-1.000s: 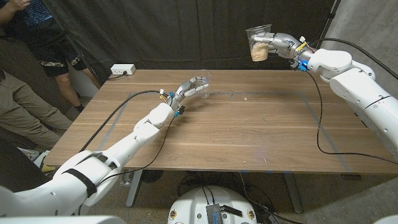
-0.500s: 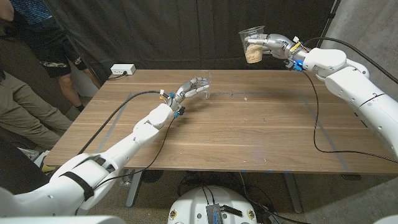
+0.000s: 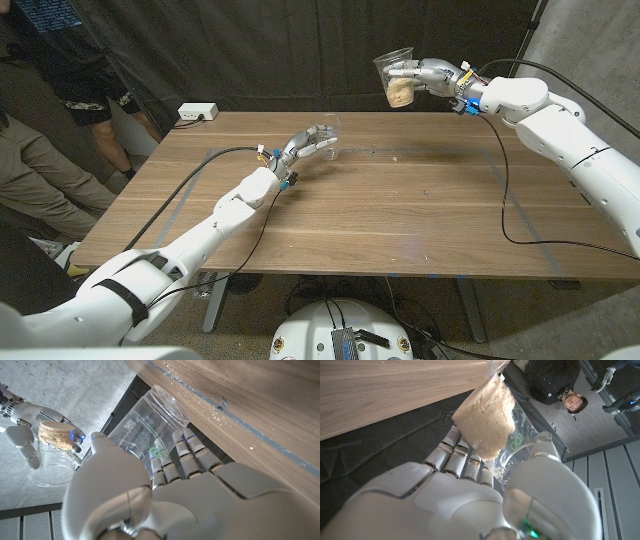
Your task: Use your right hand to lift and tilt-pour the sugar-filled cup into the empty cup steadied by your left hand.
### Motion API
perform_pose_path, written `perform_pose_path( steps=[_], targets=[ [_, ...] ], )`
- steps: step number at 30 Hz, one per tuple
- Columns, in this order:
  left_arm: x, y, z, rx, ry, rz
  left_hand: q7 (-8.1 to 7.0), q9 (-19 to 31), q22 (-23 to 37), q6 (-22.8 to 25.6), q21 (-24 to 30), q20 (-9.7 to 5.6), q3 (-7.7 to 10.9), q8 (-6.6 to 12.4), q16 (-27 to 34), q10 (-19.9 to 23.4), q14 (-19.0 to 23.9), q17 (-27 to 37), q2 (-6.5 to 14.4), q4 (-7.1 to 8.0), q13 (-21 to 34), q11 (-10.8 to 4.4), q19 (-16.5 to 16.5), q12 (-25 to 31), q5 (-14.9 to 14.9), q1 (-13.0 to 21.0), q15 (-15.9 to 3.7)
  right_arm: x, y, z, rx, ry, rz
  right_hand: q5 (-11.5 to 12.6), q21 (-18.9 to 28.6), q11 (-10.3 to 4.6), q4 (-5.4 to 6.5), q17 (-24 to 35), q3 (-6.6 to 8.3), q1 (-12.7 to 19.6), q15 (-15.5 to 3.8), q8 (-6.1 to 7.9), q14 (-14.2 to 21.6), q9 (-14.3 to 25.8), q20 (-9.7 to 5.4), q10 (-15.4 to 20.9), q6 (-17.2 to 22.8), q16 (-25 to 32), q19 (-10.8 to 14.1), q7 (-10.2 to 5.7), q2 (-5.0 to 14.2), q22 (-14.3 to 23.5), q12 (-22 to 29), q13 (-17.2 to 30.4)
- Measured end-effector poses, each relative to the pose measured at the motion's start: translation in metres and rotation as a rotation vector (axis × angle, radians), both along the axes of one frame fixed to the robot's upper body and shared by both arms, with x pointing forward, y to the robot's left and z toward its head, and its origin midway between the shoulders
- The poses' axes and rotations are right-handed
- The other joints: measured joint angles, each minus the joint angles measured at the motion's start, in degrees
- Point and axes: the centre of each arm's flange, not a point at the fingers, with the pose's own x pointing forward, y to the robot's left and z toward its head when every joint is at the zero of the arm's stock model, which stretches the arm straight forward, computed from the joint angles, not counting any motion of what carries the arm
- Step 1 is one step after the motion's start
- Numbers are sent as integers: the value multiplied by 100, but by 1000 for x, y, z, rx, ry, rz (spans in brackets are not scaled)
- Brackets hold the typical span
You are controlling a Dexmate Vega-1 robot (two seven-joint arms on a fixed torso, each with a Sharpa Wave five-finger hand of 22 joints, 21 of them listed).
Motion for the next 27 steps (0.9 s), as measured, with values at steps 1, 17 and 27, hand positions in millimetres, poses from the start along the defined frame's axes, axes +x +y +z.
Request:
perform_pose_path(
  steps=[1,17,27],
  targets=[
    [0,0,0,0,1,0,0,0,0,0,0,0,0,0,-31,0,0,0,0,0,0,0,0,0,0,0,0,0,1,0,-1,0,1,0,0,0,0,0,0,2,0,0,0,0,0,0,0,0,0,0,-2,0,0,0],
    [-4,-3,-3,3,4,-6,1,-25,30,61,0,0,0,36,-43,0,7,7,0,0,29,0,0,0,-10,0,7,8,14,-5,-81,28,21,-17,0,1,7,10,58,-6,21,0,21,0,0,0,7,0,0,9,-20,1,-1,-1],
    [-5,-7,-6,5,9,-13,1,-26,30,61,0,0,0,36,-43,0,31,27,9,0,28,0,0,0,-48,9,31,10,21,-6,-132,40,20,-17,0,-23,6,26,57,8,-10,-38,52,0,0,43,31,-4,0,33,-31,-29,-20,-6]
  ],
)
